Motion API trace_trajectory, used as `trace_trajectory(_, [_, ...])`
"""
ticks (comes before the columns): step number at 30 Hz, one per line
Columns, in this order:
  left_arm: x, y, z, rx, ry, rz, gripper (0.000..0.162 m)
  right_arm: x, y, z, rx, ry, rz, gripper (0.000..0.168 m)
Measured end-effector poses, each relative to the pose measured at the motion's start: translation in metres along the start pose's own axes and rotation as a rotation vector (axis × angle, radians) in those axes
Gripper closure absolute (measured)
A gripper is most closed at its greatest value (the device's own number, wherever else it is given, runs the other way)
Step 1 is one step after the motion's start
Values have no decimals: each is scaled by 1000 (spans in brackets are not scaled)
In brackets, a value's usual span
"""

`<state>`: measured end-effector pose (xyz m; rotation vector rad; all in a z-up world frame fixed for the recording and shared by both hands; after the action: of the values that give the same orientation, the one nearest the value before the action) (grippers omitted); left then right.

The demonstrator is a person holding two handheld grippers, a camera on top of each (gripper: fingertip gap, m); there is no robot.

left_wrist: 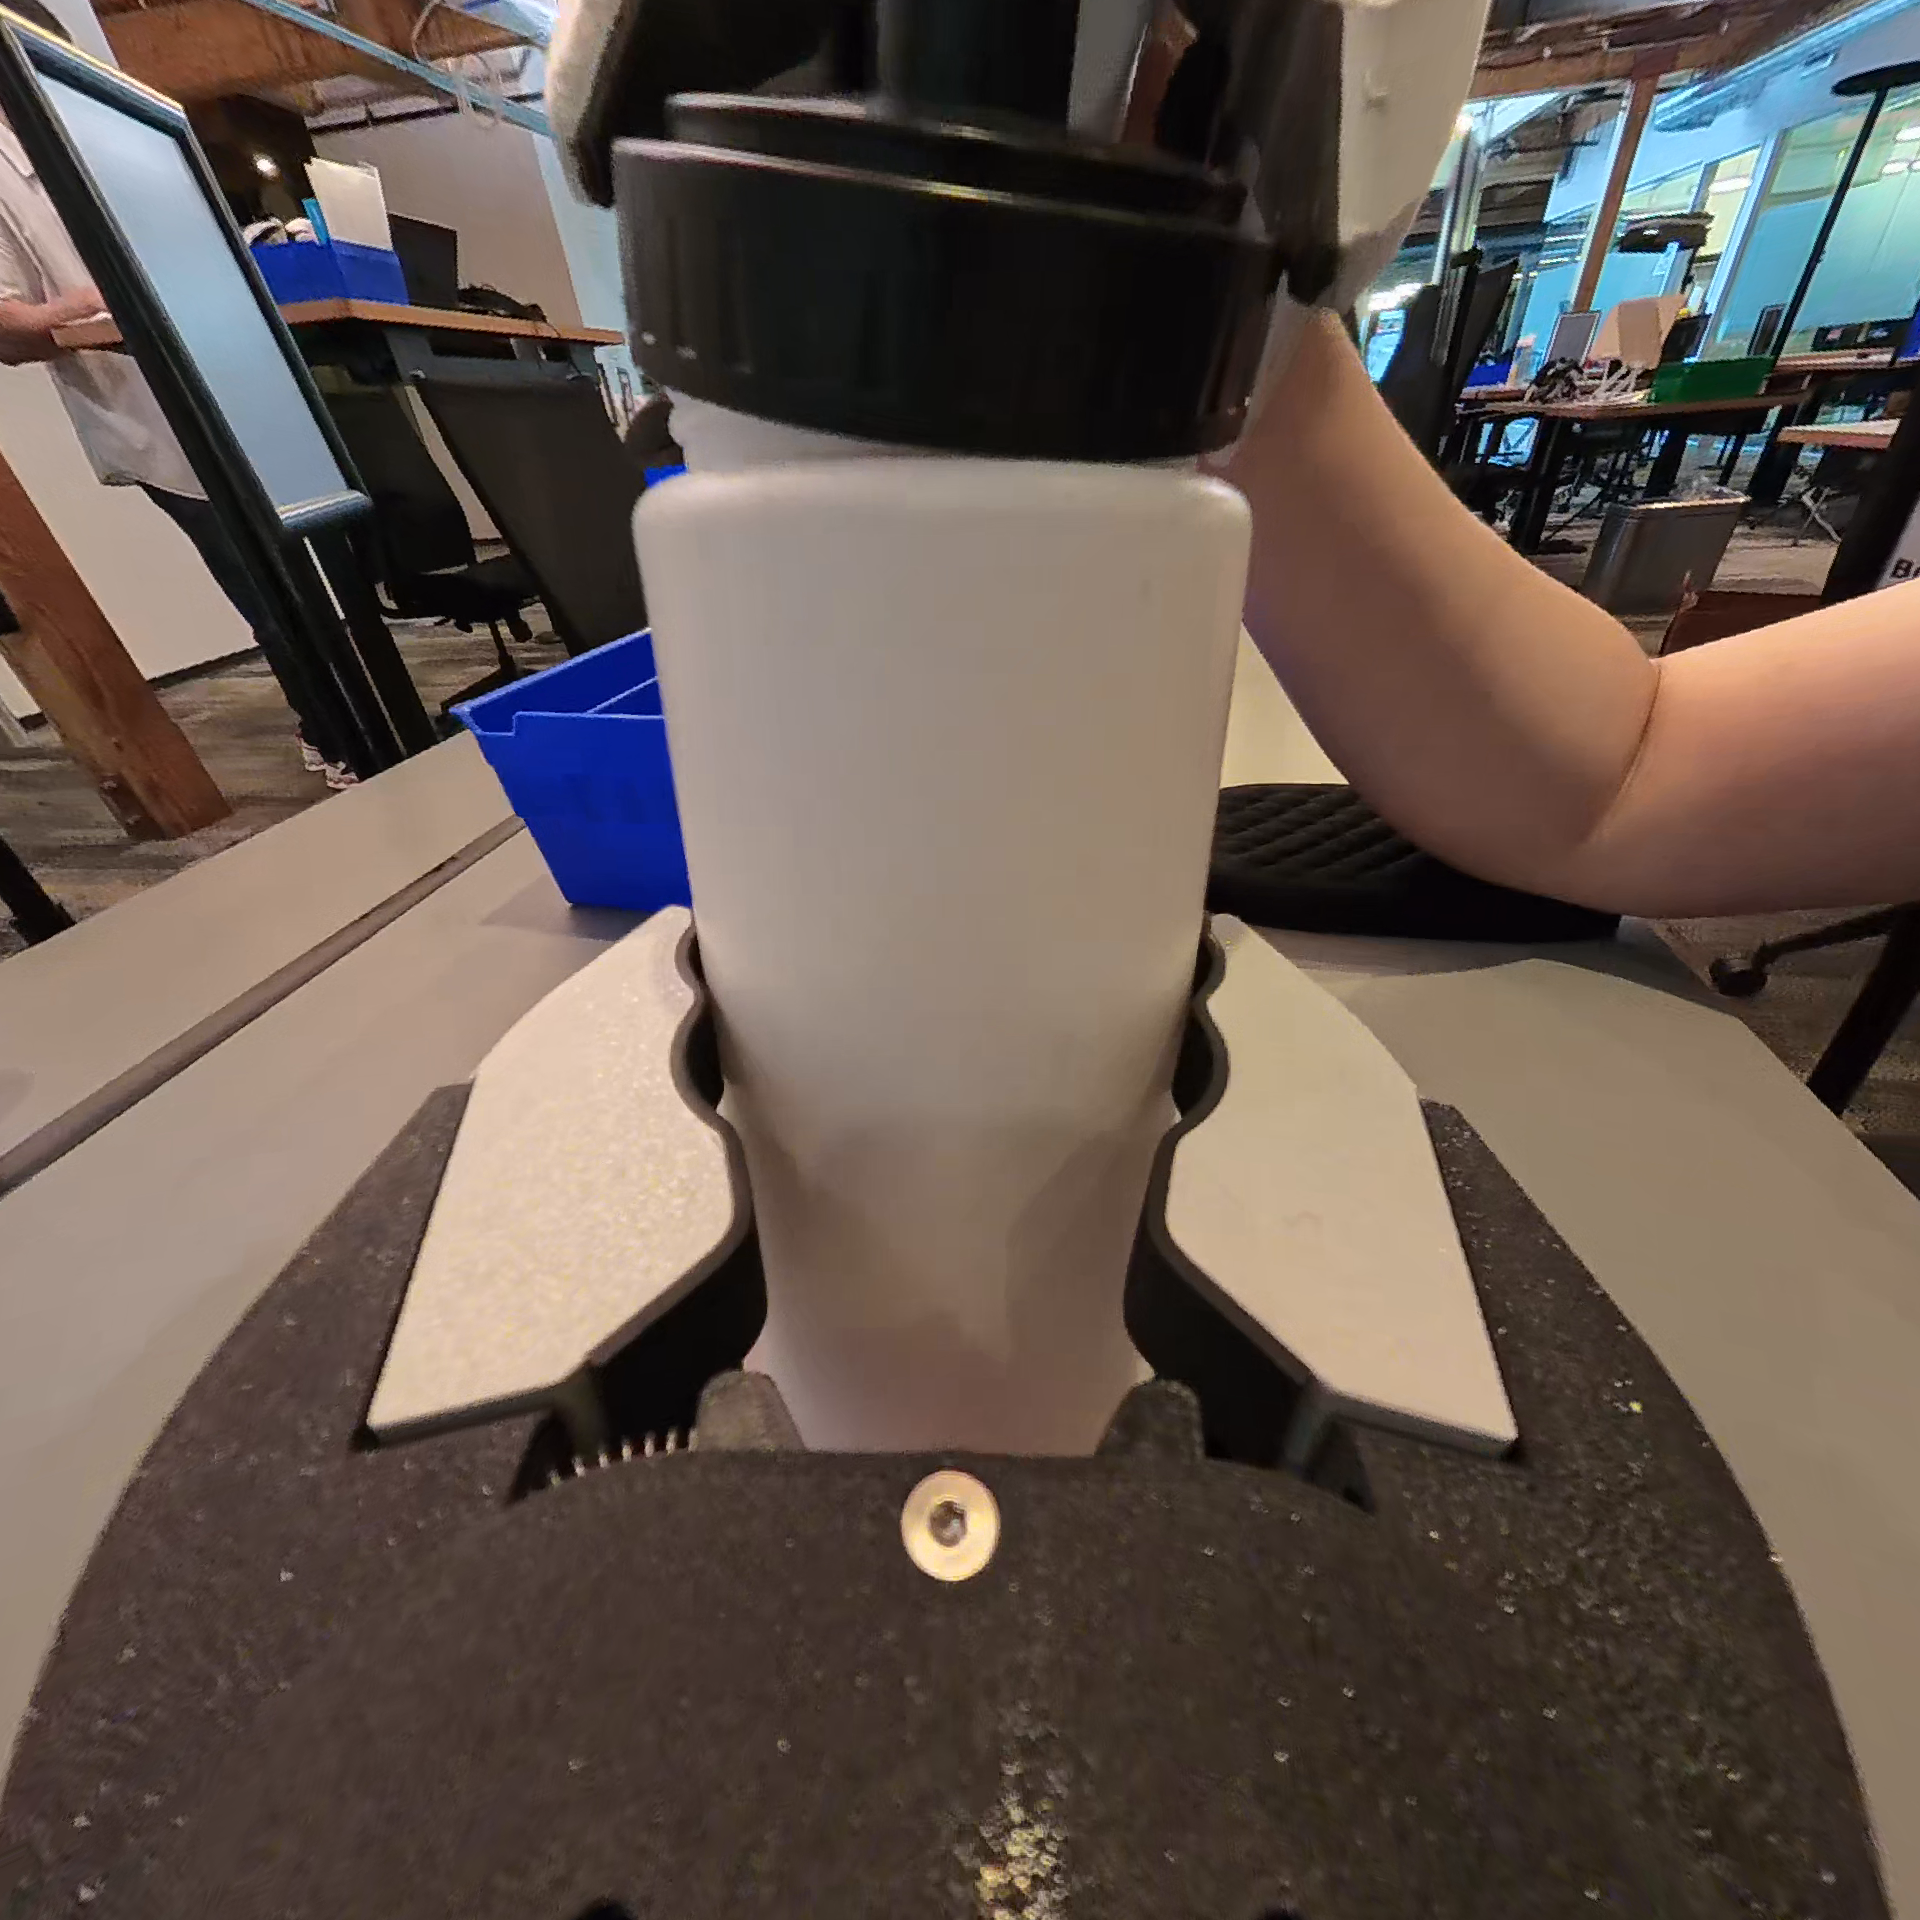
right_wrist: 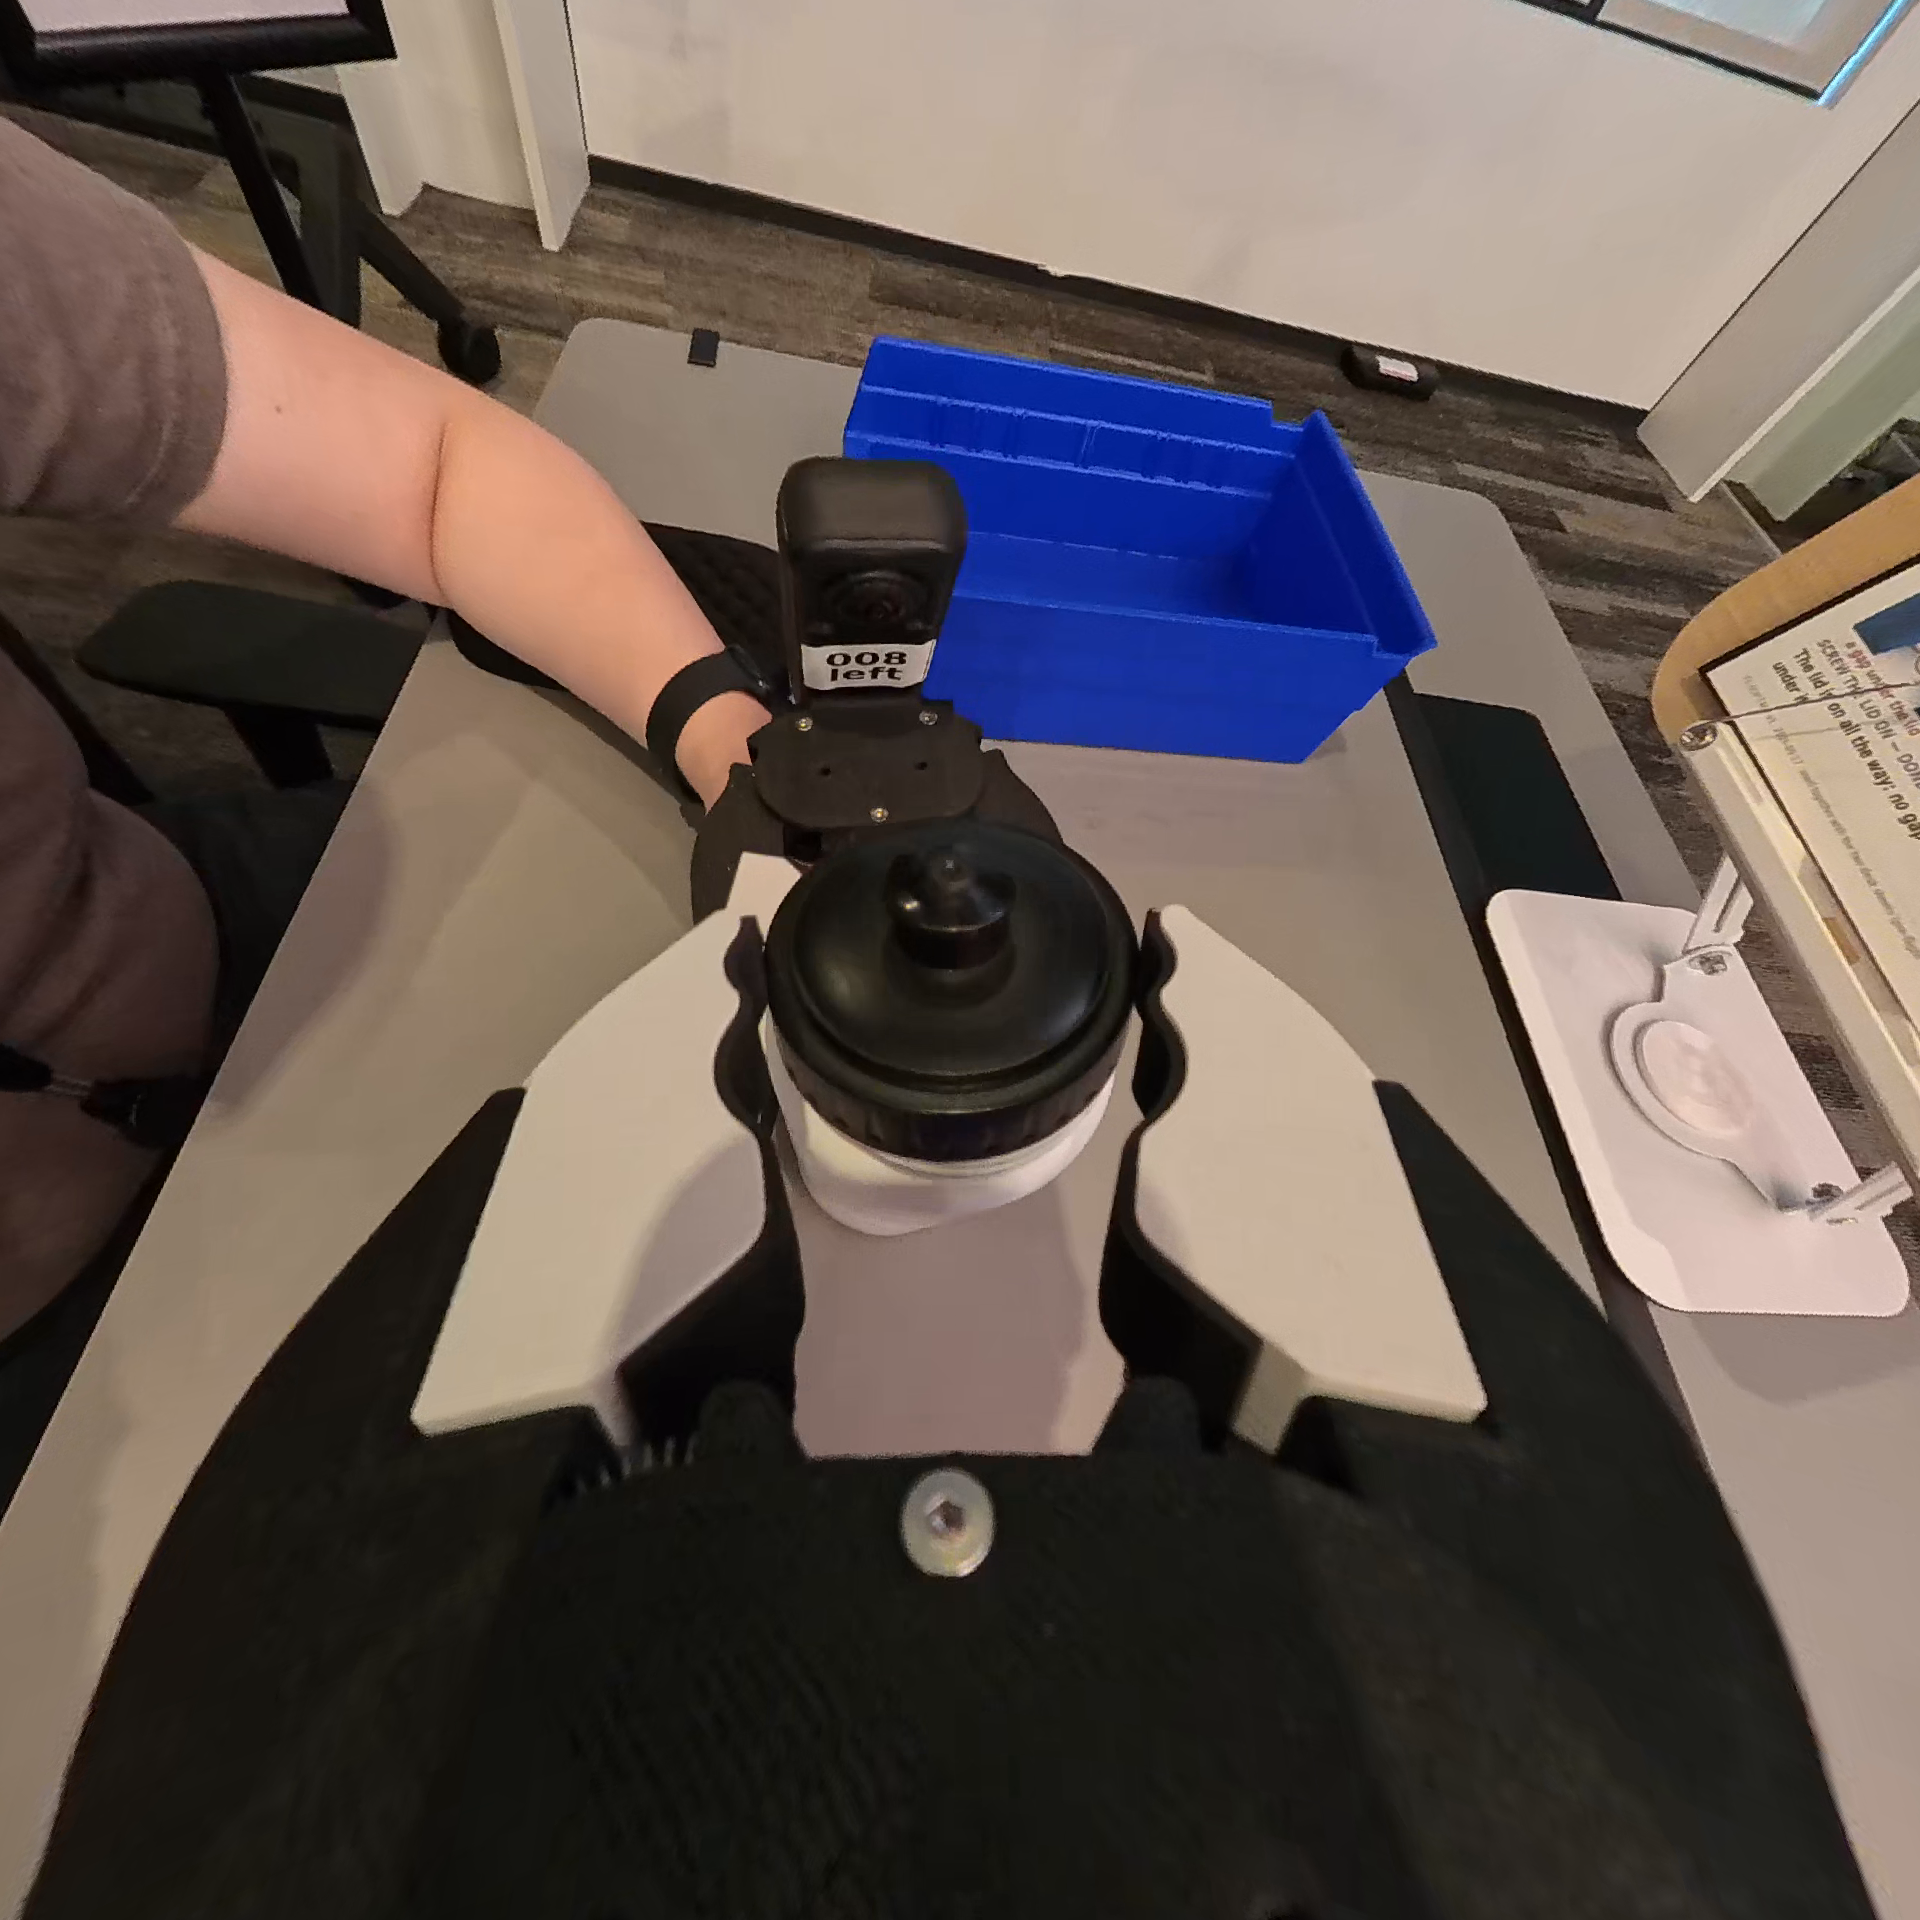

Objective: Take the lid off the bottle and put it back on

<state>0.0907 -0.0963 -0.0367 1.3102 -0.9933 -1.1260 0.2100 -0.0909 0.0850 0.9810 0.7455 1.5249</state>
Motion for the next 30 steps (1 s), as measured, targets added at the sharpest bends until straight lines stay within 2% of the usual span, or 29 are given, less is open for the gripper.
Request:
trace_trajectory(6, [-2,-3,-2,-44,46,31,68,8,-2,-7,73,3,-44,98])
trace_trajectory(15, [-5,-8,-4,-27,42,71,71,16,-7,-12,151,32,-103,97])
trace_trajectory(20, [-5,-9,-3,-31,63,54,71,20,-7,-4,183,11,-134,91])
trace_trajectory(26, [-8,-9,-2,-37,87,46,71,19,-12,-15,140,33,-118,88])
trace_trajectory(30, [-10,-9,-1,-42,103,48,71,20,-14,-20,127,40,-124,96])
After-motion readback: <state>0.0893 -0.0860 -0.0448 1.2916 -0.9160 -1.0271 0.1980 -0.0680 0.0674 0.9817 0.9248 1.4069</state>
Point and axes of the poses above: each gripper's, where its closed fingertips meet, z back along the fingers, y out of its top, x = y × z across the jaws, the point moved 8 cm from there along z, back along the fingers, and after that the axes turned 1 degree about -x, right-handed, at the moved point
